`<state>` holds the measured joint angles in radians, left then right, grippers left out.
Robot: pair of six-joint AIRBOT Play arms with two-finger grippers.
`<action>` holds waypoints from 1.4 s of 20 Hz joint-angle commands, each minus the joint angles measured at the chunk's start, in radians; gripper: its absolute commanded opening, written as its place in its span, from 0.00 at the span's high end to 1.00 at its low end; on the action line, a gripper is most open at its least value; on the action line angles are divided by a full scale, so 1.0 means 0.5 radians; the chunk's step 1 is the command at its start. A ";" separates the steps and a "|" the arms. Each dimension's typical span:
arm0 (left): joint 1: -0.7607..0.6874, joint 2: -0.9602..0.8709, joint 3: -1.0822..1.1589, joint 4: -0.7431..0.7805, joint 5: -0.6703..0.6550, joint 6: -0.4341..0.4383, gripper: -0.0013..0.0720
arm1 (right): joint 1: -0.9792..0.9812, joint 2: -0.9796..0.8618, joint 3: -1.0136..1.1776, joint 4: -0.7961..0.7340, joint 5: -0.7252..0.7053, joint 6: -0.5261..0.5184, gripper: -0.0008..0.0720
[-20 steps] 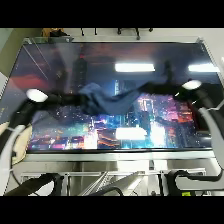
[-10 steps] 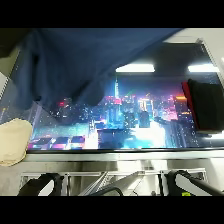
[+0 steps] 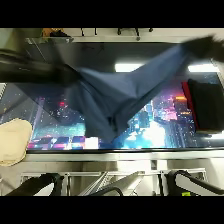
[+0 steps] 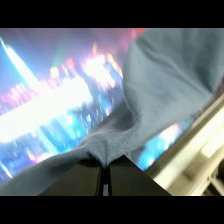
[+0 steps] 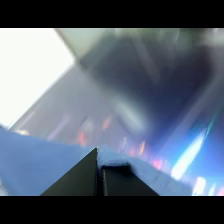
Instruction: Fold the shirts.
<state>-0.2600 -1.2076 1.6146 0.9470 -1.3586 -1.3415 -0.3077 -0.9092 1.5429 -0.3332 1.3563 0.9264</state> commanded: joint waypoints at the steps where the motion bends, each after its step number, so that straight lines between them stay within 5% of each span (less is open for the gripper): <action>1: -0.146 -0.426 -0.356 0.009 0.171 0.148 0.96 | -0.001 -0.127 -0.652 -0.084 -0.098 -0.132 0.96; 2: -0.143 -0.572 -0.404 0.009 0.280 0.198 0.93 | -0.003 -0.185 -0.850 -0.126 -0.259 -0.198 0.94; 3: -0.120 -0.698 -0.410 0.008 0.353 0.207 0.37 | -0.005 -0.260 -1.004 -0.160 -0.451 -0.257 0.61; 4: -0.076 -0.816 -0.369 0.005 0.370 0.183 0.06 | -0.008 -0.340 -1.075 -0.211 -0.584 -0.291 0.23; 5: -0.013 -0.907 -0.291 0.008 0.307 0.182 0.06 | -0.029 -0.417 -1.077 -0.277 -0.611 -0.289 0.15; 10: 0.308 -0.977 -0.232 0.008 -0.163 0.045 0.06 | -0.117 -0.474 -1.087 -0.291 -0.388 -0.201 0.16; 17: 0.207 -0.719 -1.144 -0.072 0.272 0.137 0.06 | 0.459 -0.482 -1.472 -0.291 -0.565 -0.200 0.16; 24: -0.078 -0.725 -1.329 -0.170 0.662 0.175 0.09 | 0.964 -0.664 -1.506 -0.178 -0.835 -0.227 0.16; 25: -0.077 -0.725 -1.329 -0.173 0.719 0.174 0.12 | 0.983 -0.668 -1.505 -0.121 -0.835 -0.256 0.24; 26: -0.077 -0.725 -1.328 -0.174 0.764 0.173 0.32 | 0.990 -0.669 -1.505 -0.053 -0.833 -0.304 0.50; 27: -0.077 -0.724 -1.328 -0.174 0.793 0.173 0.65 | 0.990 -0.667 -1.505 0.025 -0.817 -0.359 0.83; 28: -0.069 -0.724 -1.314 -0.170 0.783 0.176 0.96 | 0.989 -0.659 -1.501 0.076 -0.812 -0.360 0.96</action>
<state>-0.2871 -1.5719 0.9581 0.8680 -1.0214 -1.2556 0.1616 -1.2354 0.7914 -0.3912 0.9504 0.7895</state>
